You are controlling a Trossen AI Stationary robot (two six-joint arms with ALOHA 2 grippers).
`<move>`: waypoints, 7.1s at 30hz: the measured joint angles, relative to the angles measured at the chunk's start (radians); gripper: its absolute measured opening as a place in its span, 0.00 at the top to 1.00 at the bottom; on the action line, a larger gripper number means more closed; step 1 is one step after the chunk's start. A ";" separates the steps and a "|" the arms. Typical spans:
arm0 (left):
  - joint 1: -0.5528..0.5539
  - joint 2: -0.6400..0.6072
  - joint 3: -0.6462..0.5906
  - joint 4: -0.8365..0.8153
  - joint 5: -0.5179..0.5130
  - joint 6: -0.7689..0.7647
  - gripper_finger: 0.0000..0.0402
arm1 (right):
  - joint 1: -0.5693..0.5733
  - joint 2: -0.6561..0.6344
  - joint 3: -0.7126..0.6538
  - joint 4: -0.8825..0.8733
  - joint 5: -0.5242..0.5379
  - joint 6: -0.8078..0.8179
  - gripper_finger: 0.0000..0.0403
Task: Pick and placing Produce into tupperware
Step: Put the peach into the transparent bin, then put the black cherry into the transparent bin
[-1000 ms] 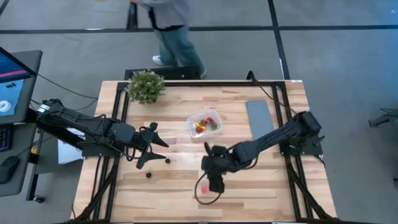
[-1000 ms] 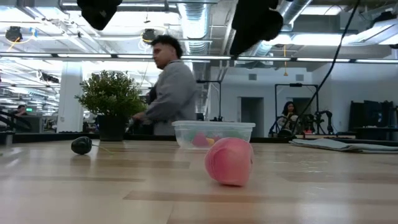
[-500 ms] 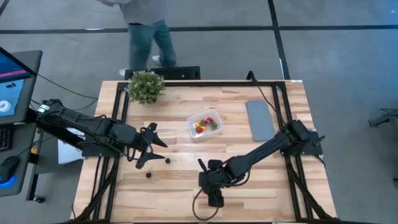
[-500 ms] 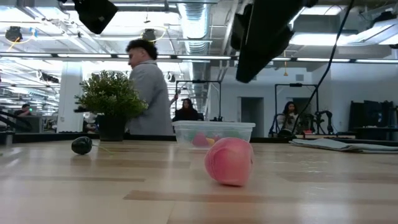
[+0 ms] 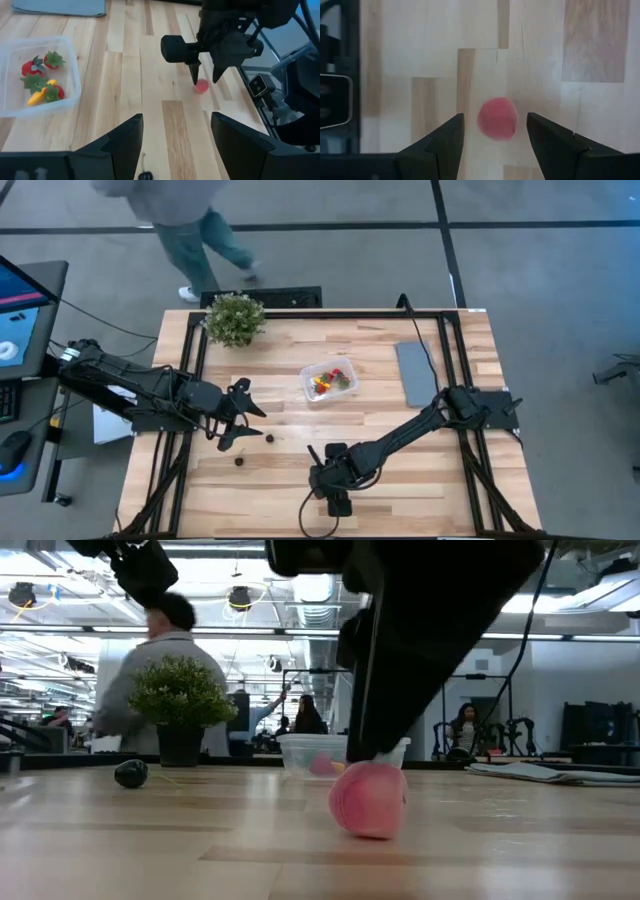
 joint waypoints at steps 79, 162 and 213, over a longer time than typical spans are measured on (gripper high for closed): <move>0.000 0.001 0.000 -0.056 -0.030 -0.043 0.44 | -0.026 0.079 -0.002 0.204 0.072 -0.122 0.41; 0.009 0.010 0.000 -0.042 -0.068 -0.065 0.44 | -0.608 -0.047 -0.039 -0.034 0.139 -0.103 0.61; 0.009 0.010 0.000 -0.054 -0.080 -0.049 0.44 | -0.523 -0.770 -0.036 -0.248 0.231 -0.246 0.43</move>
